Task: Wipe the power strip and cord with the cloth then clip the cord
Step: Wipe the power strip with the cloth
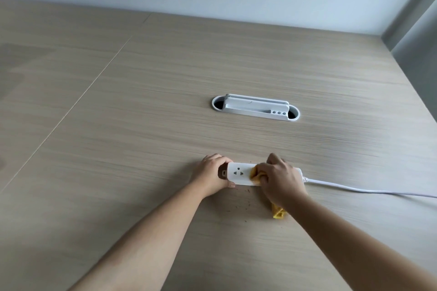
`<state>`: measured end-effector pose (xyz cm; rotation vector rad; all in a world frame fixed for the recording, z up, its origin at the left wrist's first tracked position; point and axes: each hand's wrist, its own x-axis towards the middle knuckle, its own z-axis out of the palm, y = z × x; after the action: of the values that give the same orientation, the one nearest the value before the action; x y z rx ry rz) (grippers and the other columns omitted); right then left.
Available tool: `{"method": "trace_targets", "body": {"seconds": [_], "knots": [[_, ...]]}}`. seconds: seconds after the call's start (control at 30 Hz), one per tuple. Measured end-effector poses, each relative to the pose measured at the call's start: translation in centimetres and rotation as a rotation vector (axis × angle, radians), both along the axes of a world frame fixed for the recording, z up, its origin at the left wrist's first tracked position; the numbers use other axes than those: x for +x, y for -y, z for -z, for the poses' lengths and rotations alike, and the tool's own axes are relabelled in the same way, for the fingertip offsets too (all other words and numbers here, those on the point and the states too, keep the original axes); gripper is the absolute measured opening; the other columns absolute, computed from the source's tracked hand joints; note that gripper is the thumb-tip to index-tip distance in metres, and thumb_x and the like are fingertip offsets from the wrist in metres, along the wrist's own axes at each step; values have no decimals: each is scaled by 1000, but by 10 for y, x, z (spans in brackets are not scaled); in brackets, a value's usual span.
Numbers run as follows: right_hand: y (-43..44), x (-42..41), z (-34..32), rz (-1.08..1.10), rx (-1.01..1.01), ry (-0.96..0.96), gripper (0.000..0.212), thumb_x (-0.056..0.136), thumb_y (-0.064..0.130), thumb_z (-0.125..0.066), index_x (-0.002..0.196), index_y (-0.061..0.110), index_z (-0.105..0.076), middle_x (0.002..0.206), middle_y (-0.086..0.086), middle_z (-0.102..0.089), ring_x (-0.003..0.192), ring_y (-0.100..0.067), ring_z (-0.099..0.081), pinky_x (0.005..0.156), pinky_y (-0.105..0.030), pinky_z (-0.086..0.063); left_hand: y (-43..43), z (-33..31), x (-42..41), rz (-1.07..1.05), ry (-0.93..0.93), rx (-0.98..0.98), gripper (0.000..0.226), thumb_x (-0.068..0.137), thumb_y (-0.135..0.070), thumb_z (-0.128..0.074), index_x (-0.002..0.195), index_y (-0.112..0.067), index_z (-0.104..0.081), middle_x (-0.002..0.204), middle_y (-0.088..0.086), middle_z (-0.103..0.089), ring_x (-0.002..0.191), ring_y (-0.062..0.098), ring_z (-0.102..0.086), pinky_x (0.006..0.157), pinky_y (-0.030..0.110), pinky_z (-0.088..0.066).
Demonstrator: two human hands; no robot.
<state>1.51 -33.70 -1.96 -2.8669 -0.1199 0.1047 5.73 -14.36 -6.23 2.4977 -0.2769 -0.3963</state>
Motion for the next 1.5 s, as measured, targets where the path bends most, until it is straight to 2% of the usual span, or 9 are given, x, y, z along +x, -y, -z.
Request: {"method": "trace_targets", "body": {"seconds": [0.13,0.23,0.43,0.63,0.87,1.07,1.27,1.37,1.5], "knots": [[-32,6,-2,-133,-12,-36,54,83,10,-48,132,33,-41,120,-7,-43,107,-28,-43,71,-37,-47,2,-1,0,8,1,5,65,59,-40,-84,117,-24,-61,116,-4,-60,112,18,-51,95,33,-42],[-31,-5,4,-377,-2,-15,49,81,9,-50,123,34,-53,114,-9,-48,101,-30,-47,65,-38,-46,2,-3,1,8,4,-13,57,56,-38,-85,108,-27,-64,111,-6,-62,109,18,-54,92,32,-45],[1,11,-7,227,177,38,28,78,15,-55,99,28,-68,99,-1,-54,90,-28,-57,62,-29,-39,3,-8,4,33,-35,-14,62,57,-30,-86,113,-26,-61,117,-5,-58,113,18,-50,91,26,-39],[-41,-3,0,-112,162,-128,39,81,23,-61,119,29,-56,117,-4,-48,109,-25,-48,81,-34,-45,13,-12,3,32,-22,4,60,55,-33,-86,108,-20,-63,112,0,-63,110,21,-55,94,32,-44],[5,18,-22,253,106,-47,34,76,9,-50,104,23,-65,108,-6,-56,95,-29,-54,66,-31,-43,12,-19,1,38,-37,22,65,55,-36,-85,114,-31,-58,119,-12,-58,113,13,-51,95,34,-44],[-15,3,-4,-162,121,-147,42,84,6,-49,114,32,-63,117,-1,-53,104,-25,-45,82,-37,-47,19,-23,0,-43,-83,-30,61,54,-29,-87,111,-27,-63,116,-8,-64,107,18,-59,92,36,-49],[21,26,-20,252,-47,-100,33,74,0,-48,94,15,-69,103,-6,-60,90,-25,-49,70,-37,-50,17,-20,-3,-99,-145,-134,55,53,-17,-87,102,-30,-66,110,-12,-66,102,13,-59,86,27,-48],[-5,20,-13,39,106,-43,53,80,-4,-48,122,26,-59,120,-3,-53,103,-24,-46,83,-36,-49,16,-18,-6,-119,-143,-164,63,57,-15,-87,114,-25,-62,115,-7,-65,105,14,-58,90,25,-46],[-16,3,2,-298,79,-136,48,80,-2,-48,108,33,-65,119,6,-57,106,-21,-47,75,-32,-47,13,-19,-6,-148,-146,-175,54,52,-15,-89,100,-23,-66,97,-6,-69,90,15,-61,75,22,-46]]}}
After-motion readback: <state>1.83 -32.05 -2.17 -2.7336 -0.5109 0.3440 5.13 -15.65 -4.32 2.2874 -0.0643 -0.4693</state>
